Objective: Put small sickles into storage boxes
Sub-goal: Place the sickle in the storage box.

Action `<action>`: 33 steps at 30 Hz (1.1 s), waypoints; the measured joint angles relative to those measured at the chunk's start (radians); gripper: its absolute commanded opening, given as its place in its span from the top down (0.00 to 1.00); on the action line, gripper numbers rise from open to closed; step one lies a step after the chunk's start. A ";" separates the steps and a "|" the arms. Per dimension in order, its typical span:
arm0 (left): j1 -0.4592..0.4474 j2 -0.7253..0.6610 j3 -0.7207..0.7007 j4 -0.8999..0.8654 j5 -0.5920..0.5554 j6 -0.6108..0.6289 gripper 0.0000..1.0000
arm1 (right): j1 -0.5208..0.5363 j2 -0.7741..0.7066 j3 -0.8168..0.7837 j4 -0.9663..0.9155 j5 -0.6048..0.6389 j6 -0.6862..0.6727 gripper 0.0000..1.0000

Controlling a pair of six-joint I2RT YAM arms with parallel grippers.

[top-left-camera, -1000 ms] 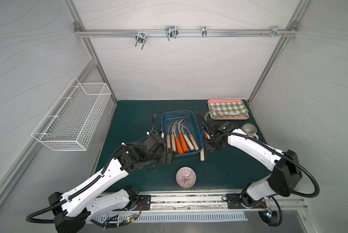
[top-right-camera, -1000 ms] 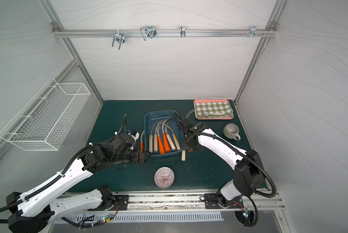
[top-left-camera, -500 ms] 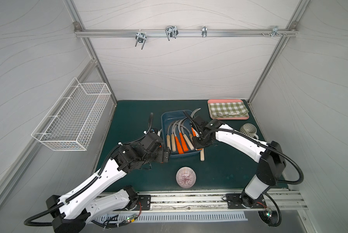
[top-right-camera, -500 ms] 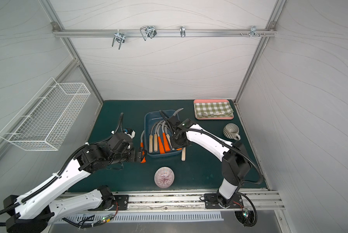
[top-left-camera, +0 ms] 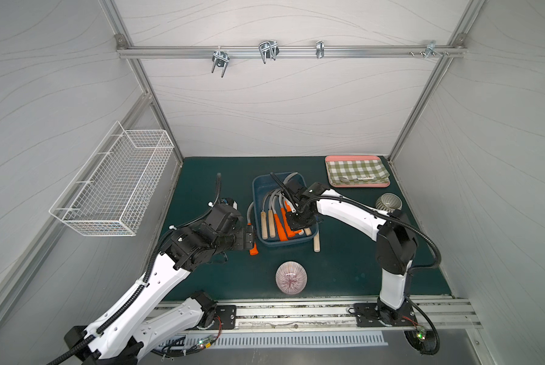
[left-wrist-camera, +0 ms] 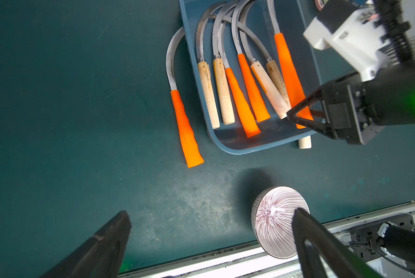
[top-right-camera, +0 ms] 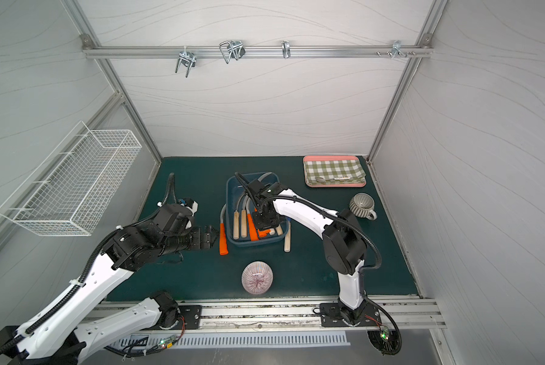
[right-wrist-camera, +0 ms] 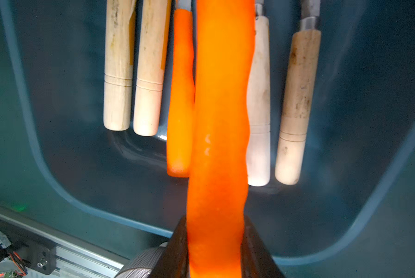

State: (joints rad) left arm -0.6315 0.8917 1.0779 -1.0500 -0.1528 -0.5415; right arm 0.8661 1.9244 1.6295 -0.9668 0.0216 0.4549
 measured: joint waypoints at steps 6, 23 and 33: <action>0.034 -0.035 -0.015 -0.008 0.011 0.000 0.01 | 0.003 0.077 0.045 0.003 -0.020 -0.005 0.81; 0.117 -0.077 -0.048 -0.062 0.037 0.001 0.01 | 0.003 0.242 0.132 0.021 -0.054 -0.041 0.72; 0.127 -0.082 -0.048 -0.070 0.043 0.008 0.01 | 0.003 0.251 0.154 0.022 -0.055 -0.063 0.34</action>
State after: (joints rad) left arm -0.5041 0.8101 1.0298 -1.1202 -0.1101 -0.5331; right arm 0.8696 2.1757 1.7836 -0.9451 -0.0338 0.3923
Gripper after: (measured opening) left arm 0.991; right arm 0.614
